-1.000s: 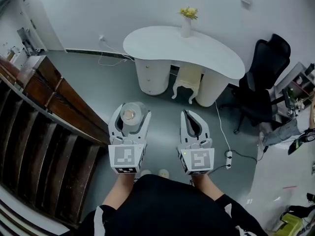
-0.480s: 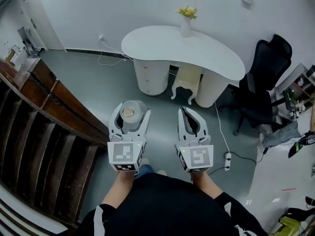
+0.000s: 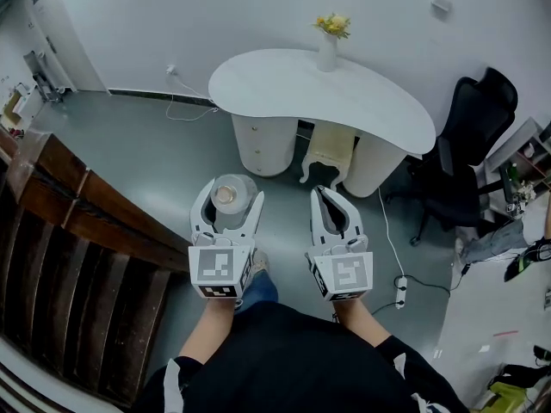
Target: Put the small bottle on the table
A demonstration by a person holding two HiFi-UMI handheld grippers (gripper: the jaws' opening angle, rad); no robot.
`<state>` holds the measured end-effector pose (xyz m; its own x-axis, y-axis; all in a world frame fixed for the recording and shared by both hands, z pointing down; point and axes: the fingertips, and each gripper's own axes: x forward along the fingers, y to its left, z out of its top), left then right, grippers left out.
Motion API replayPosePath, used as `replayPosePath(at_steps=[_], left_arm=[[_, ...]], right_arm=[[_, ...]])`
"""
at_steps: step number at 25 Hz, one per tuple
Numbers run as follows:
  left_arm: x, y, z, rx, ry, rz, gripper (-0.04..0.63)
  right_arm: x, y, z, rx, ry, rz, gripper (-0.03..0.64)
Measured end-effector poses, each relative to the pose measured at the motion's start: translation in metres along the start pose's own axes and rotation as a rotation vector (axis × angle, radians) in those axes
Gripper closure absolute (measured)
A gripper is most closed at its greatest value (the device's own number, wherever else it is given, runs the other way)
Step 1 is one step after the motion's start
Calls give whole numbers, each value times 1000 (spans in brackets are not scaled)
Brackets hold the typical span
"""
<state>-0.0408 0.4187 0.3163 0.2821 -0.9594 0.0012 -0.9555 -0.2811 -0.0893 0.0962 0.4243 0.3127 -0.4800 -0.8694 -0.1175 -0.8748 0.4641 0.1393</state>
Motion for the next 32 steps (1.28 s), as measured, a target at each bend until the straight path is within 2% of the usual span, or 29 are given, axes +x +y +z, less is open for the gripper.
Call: replayPosePath(at_steps=[11, 18, 25, 32], left_arm=[[140, 81, -3, -4, -7, -77, 262], [205, 118, -12, -13, 8, -119, 262], [245, 141, -17, -29, 29, -158, 262], [262, 156, -31, -33, 55, -175, 262]], right_arm=[[154, -31, -20, -24, 11, -55, 594], [226, -47, -34, -11, 26, -90, 594], [272, -57, -45, -6, 37, -124, 594], [295, -58, -50, -3, 57, -136, 594]])
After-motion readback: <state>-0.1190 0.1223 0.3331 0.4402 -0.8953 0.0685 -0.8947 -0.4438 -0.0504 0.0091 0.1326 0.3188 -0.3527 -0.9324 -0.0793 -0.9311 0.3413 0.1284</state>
